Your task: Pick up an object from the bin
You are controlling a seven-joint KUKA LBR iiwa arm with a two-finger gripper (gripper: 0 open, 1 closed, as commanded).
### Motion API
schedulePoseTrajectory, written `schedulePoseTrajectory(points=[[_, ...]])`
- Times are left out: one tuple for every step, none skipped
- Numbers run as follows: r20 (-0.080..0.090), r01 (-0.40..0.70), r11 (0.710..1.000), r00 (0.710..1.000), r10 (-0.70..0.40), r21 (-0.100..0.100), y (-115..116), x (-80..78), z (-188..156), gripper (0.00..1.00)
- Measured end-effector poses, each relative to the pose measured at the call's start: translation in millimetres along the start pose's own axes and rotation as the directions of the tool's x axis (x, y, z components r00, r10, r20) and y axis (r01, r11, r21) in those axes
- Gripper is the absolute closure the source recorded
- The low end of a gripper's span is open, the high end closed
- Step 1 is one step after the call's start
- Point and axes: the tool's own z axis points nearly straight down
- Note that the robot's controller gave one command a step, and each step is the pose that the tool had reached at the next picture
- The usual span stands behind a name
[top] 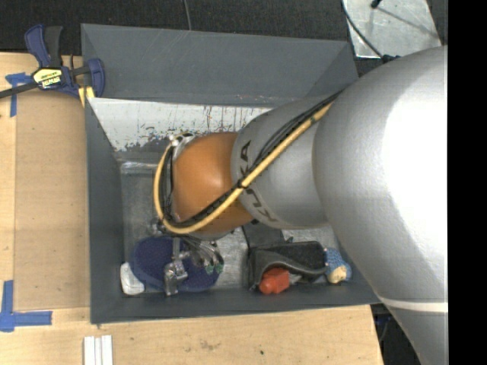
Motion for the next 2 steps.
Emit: schedulePoseTrajectory(points=[[-0.001,0.0,1.0,1.0,0.0,0.0,0,-0.3,-3,1.0],[0.007,0.257,0.967,0.966,-0.257,0.003,-11,-2.7,-165,1.0]])
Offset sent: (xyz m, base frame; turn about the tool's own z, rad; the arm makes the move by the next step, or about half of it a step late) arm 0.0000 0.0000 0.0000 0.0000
